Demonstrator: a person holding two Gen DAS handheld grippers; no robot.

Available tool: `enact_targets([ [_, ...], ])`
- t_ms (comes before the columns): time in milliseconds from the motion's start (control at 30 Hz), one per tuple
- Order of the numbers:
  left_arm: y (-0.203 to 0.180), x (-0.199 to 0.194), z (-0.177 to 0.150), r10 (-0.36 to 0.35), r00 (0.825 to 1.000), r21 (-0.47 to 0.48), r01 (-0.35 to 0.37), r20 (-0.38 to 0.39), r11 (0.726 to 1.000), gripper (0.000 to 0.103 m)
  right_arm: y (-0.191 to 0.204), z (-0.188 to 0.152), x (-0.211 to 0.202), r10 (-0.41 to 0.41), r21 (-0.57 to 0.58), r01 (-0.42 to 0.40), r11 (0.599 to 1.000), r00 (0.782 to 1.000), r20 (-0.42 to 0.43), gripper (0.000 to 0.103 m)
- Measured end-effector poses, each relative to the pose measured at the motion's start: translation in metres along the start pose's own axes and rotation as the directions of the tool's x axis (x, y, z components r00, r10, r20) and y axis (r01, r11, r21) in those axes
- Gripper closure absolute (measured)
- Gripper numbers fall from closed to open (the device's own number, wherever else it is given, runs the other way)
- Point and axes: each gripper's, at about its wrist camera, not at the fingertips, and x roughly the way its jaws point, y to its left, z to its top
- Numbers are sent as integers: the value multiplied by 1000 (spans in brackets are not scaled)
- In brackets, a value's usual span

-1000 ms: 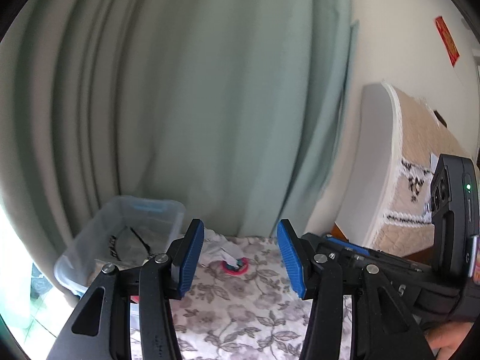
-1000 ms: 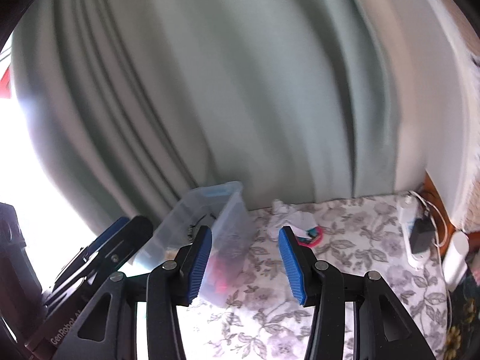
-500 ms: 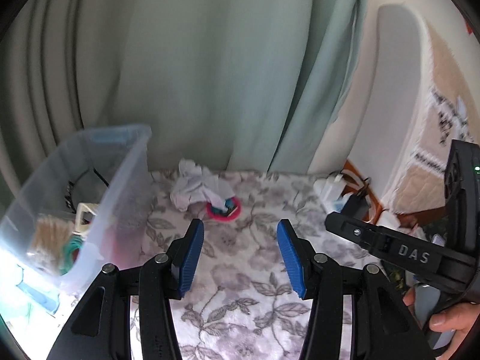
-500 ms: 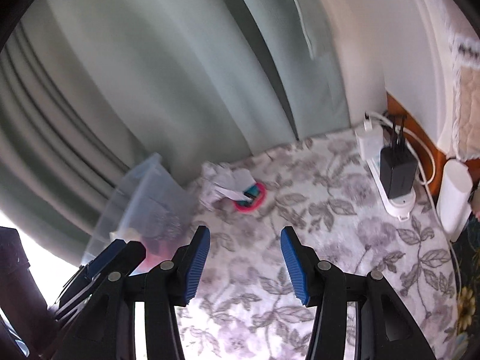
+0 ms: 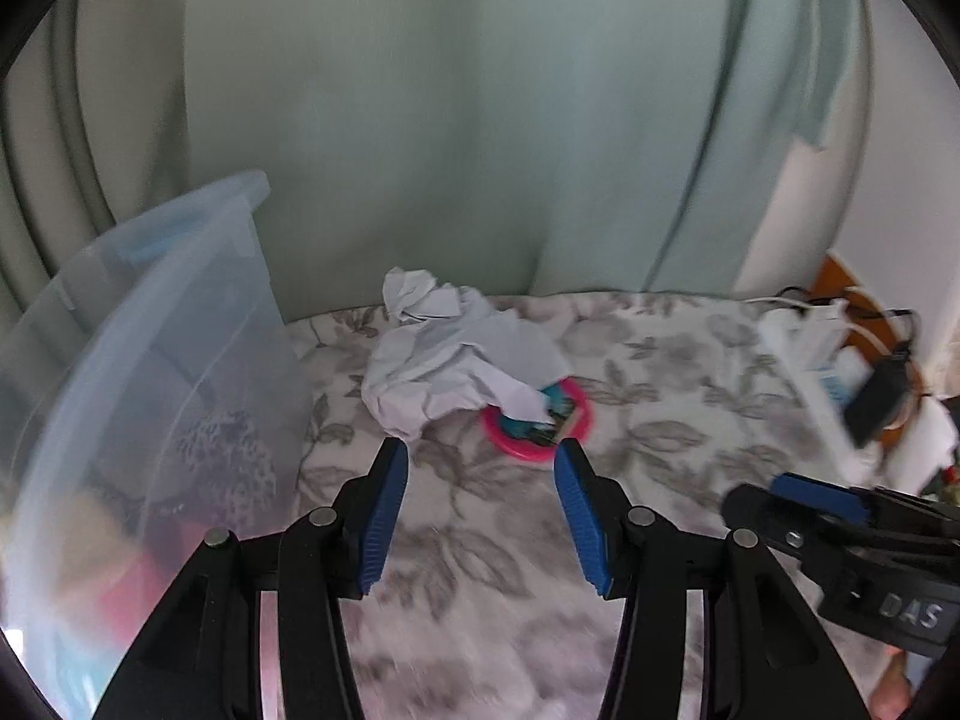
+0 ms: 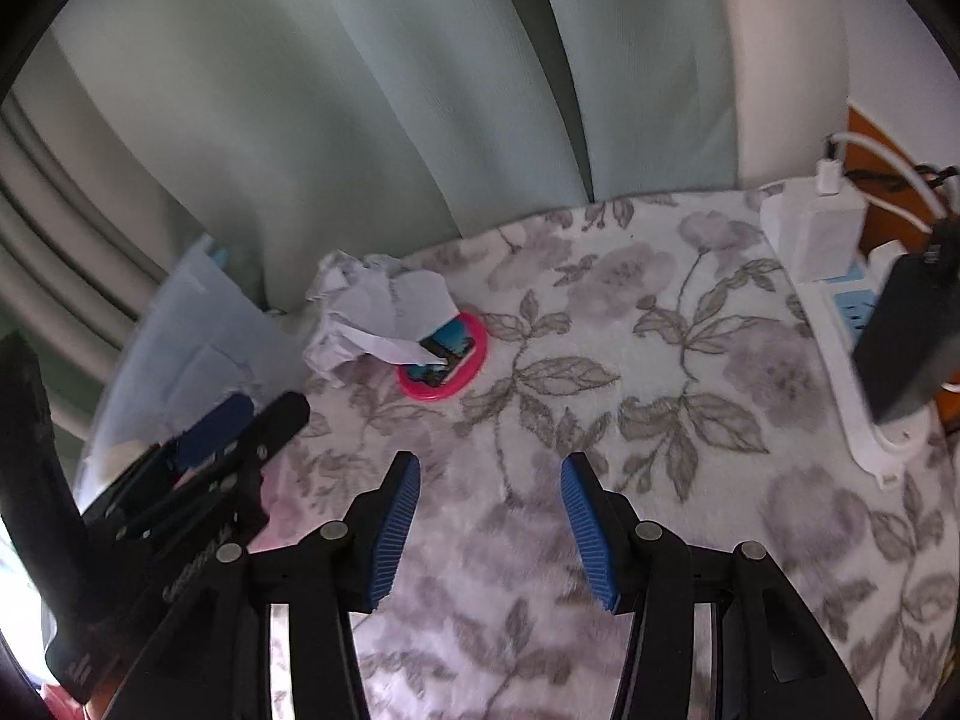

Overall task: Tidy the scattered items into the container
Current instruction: 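Move both tools back toward the crumpled paper and pink round item, then close the left tool on the crumpled paper while the right tool grasps the pink round item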

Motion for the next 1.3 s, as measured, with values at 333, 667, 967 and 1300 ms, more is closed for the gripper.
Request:
enact_targets([
  [333, 12, 51, 4, 40, 999, 9, -40, -9, 999, 51, 12, 14, 61, -13, -105, 6, 994, 998, -66, 50],
  [667, 25, 66, 9, 26, 1000, -44, -26, 5, 999, 83, 24, 22, 86, -9, -179, -5, 984, 997, -75, 45],
  [967, 38, 52, 15, 0, 999, -116, 6, 48, 993, 95, 33, 24, 94, -13, -234, 3, 972, 999, -41, 35],
  [1300, 50, 40, 25, -94, 992, -247, 112, 81, 963, 96, 49, 28, 106, -22, -339, 20, 941, 1000, -2, 27],
])
